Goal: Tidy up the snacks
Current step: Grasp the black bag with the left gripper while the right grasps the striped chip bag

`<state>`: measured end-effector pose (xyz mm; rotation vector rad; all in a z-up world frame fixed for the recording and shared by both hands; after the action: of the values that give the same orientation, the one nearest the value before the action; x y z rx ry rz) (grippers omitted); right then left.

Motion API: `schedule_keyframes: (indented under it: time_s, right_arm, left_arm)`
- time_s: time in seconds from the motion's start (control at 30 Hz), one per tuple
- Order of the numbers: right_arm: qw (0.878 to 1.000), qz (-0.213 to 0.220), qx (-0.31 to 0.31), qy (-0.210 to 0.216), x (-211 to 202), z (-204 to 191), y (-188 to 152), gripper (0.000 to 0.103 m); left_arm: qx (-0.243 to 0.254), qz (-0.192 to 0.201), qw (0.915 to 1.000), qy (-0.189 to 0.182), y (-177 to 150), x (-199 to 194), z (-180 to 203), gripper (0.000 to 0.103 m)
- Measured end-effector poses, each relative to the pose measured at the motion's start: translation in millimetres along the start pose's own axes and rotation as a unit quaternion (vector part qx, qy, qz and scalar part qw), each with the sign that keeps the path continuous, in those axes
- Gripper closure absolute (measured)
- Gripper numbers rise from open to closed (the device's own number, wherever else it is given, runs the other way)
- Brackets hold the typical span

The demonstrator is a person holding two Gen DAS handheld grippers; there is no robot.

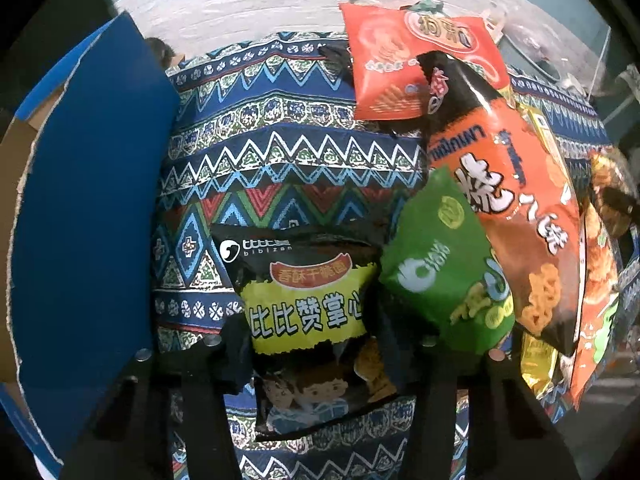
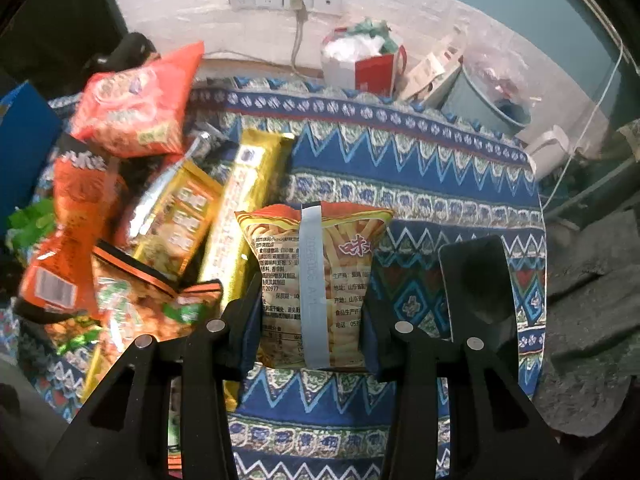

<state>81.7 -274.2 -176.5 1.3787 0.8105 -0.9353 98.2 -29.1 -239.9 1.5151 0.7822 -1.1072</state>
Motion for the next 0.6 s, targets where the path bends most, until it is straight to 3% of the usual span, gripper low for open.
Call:
schedule_keyframes:
  time_s: [0.13, 0.33, 0.6]
  right_arm:
    - [1.0, 0.013, -0.005, 0.006, -9, -5, 6, 0.063]
    - [0.999, 0.034, -0.013, 0.021, -22, -10, 16, 0.063]
    - [0.997, 0.059, -0.025, 0.042, -45, -33, 25, 0.063]
  left_arm:
    - [0.012, 0.006, 0.9999, 0.003, -1, -14, 9, 0.063]
    - [0.028, 0.027, 0.9991, 0.016, 1, -38, 20, 0.065]
    - [0.019, 0.05, 0.9985, 0.008, -13, -74, 0, 0.068]
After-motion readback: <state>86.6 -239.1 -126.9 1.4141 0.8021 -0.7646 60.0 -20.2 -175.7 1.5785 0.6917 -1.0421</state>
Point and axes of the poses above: each gripper's, at about its wrist camera, not at the fingertips, and x roughly the way its jaws point, z to its right, y to its top, the point moved 2 cm from there along x, roughly the way its jaws point, and after that the axes turned 7 degrees about z, right-handed, at the moved point
